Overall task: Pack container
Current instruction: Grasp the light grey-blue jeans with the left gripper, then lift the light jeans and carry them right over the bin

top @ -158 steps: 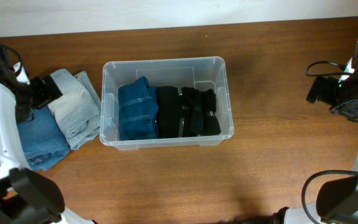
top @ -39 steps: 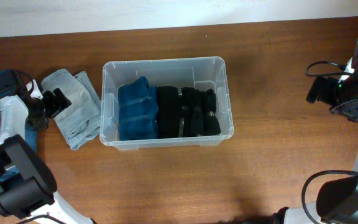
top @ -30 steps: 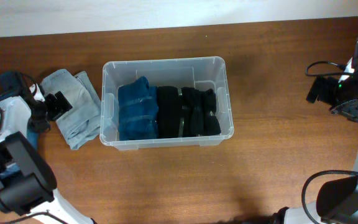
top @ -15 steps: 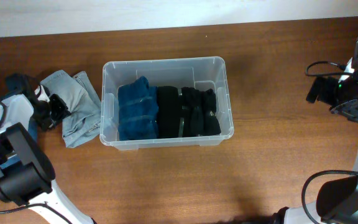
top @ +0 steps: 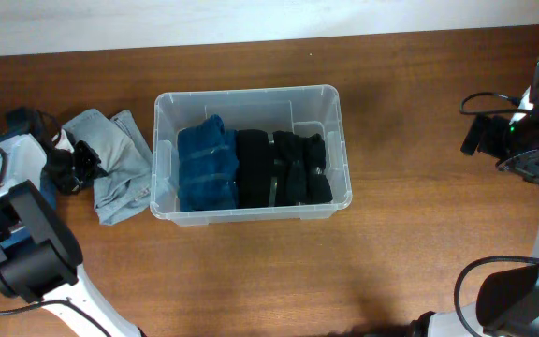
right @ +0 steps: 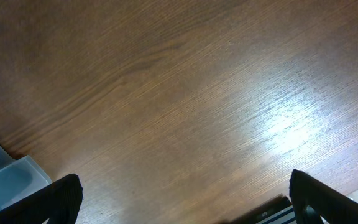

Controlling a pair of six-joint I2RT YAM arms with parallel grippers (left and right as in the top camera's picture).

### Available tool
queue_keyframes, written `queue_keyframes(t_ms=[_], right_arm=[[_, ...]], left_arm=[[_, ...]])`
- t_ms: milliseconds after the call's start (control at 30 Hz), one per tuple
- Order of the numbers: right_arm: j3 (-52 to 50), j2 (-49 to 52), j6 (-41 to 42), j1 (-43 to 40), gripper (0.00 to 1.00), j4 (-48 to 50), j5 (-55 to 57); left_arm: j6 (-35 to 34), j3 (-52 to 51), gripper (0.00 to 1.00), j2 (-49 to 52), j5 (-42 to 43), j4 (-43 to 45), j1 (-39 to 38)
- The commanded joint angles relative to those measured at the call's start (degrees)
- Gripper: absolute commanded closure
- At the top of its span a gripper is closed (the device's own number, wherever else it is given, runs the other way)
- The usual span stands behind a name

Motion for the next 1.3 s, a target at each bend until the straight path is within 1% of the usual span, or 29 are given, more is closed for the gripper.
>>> queue_keyframes(t_ms=[0, 167, 467, 700, 933, 1267], right_arm=[[0.4, 0.0, 0.2, -0.3, 0.02, 0.0, 0.5], [0.4, 0.0, 0.2, -0.3, 0.02, 0.0, 0.5], [0.4, 0.0, 0.2, -0.3, 0.02, 0.0, 0.5], [0.4, 0.0, 0.2, -0.3, 0.02, 0.0, 0.5], [0.4, 0.0, 0.2, -0.3, 0.01, 0.0, 0.5], [0.4, 0.0, 0.2, -0.3, 0.02, 0.0, 0.5]], left_arm=[[0.3, 3.2, 0.99, -1.2, -1.3, -2.3, -0.3], [0.3, 5.2, 0.99, -5.8, -1.3, -3.1, -0.4], [0.2, 5.3, 0.99, -14.5, -1.3, -2.8, -0.5], [0.2, 6.6, 0.99, -20.2, -1.3, -2.9, -2.5], [0.0, 11.9, 0.99, -24.9, -1.3, -2.9, -8.7], [-4.7, 21.1, 0.99, -26.6, 1.9, -2.5, -22.1]])
